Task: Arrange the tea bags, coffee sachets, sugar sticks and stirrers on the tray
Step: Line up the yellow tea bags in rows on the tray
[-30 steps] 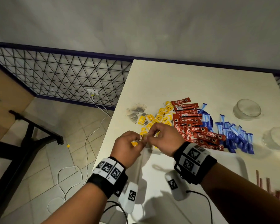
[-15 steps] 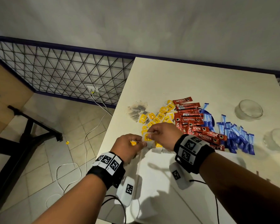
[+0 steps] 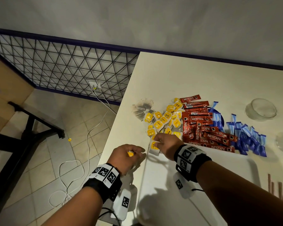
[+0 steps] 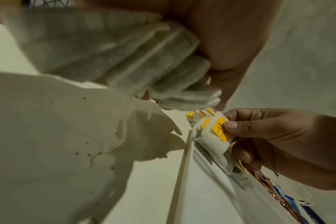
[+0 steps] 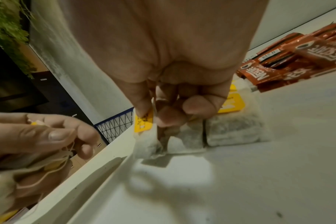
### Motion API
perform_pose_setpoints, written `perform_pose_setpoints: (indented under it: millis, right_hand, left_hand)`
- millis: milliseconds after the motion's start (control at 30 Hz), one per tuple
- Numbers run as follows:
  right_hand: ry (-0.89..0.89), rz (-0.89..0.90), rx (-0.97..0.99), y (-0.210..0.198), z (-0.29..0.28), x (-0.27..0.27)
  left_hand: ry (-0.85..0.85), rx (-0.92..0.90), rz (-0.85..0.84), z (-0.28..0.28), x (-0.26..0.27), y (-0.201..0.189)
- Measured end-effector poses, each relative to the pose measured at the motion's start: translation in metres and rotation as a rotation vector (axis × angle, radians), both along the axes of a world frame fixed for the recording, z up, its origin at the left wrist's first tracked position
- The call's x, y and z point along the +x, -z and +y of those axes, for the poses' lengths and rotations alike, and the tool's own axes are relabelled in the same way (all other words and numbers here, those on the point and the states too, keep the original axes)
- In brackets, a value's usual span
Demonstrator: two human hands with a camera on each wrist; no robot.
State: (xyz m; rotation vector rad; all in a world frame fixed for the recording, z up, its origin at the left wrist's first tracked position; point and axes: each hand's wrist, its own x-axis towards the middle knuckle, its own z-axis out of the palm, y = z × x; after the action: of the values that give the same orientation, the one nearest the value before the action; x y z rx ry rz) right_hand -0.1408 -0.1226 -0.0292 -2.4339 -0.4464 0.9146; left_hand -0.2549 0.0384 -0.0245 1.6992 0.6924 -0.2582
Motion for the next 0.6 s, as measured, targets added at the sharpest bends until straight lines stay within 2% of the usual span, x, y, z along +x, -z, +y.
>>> perform_pose_setpoints:
  millis: [467, 600]
  right_hand:
    - [0.075, -0.228, 0.016, 0.006, 0.007, 0.003]
    - [0.103, -0.318, 0.104, -0.011, -0.015, 0.006]
  left_hand:
    - [0.107, 0.065, -0.011, 0.001, -0.005, 0.005]
    - [0.347, 0.375, -0.055, 0.0, 0.004, 0.008]
